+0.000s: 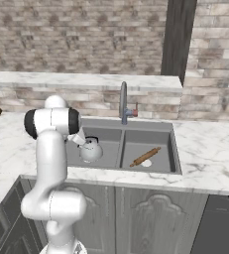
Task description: Open the cabinet, pick the kettle from the cabinet, and place it in the sink.
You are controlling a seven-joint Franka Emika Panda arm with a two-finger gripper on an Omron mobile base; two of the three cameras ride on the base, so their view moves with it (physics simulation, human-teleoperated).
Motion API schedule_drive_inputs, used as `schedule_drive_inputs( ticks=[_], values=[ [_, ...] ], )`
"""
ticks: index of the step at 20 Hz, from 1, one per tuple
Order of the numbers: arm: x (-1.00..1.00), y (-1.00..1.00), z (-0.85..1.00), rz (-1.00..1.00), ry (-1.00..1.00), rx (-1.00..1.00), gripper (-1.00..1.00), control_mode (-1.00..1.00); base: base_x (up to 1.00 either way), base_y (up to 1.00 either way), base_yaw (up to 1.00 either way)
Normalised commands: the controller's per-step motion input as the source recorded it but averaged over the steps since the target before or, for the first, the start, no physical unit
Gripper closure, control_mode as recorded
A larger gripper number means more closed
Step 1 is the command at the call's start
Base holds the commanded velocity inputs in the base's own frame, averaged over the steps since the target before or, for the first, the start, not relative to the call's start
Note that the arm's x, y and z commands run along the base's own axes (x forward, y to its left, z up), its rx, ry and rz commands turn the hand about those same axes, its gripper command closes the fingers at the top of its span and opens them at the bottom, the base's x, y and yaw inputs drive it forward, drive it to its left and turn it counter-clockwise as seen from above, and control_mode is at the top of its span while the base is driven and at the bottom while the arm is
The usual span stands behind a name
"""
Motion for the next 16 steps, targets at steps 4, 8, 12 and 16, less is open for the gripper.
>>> schedule_drive_inputs(
  ticks=[4, 8, 12, 16],
  values=[
    [-0.13, 0.21, -0.16, -0.05, -0.11, 0.01, -1.0, -1.0, 0.0, 0.0, 0.0],
    [-0.1, 0.14, -0.04, -0.02, -0.09, 0.08, -1.0, -1.0, 0.0, 0.0, 0.0],
    [-0.15, 0.11, 0.0, -0.02, -0.02, 0.14, -1.0, -1.0, 0.0, 0.0, 0.0],
    [-0.17, 0.1, 0.04, -0.01, -0.01, 0.16, -1.0, -1.0, 0.0, 0.0, 0.0]
  ],
)
